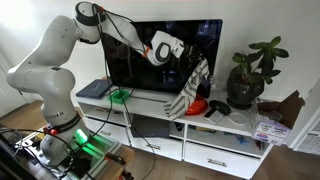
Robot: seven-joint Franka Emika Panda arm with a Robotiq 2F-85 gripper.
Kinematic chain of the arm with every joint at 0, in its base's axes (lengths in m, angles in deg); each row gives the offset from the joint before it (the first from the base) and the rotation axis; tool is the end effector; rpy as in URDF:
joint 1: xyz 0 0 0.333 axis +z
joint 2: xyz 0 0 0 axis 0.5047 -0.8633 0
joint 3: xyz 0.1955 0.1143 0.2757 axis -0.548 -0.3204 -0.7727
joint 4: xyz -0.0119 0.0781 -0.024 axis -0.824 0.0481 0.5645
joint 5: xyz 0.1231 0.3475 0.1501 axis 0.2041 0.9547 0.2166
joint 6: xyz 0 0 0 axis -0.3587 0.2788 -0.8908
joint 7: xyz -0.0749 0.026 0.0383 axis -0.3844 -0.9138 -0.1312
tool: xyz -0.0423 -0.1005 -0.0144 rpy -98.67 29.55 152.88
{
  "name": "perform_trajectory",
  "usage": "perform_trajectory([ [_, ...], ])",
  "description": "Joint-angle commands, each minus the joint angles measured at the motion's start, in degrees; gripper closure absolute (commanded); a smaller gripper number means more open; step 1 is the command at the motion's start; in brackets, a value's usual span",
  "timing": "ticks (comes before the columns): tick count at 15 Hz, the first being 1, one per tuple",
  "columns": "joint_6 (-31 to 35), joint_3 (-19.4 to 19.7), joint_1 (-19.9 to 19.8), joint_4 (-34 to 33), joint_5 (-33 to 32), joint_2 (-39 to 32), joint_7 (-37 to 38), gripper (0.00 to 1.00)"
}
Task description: Place the striped cloth over the hat
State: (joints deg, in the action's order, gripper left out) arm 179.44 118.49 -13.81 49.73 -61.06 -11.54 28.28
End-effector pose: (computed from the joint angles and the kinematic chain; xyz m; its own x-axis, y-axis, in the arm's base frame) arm 0.6434 -0.3399 0.3597 -0.5182 -0.6685 0.5334 -0.6863 -0.0470 -0.7258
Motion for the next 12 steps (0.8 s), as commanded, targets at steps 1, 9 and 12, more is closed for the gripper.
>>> perform_trajectory([
  [1,-1.0,-2.3,-2.2,-2.7,5.6,-1.3,-3.7,1.00],
  [9,-2.9,-7.4,-10.0,-10.7,9.7,-7.2,-2.9,1.00],
  [12,-5.0,-8.0,-12.4,-14.2,10.1,-10.2,-2.2,1.00],
])
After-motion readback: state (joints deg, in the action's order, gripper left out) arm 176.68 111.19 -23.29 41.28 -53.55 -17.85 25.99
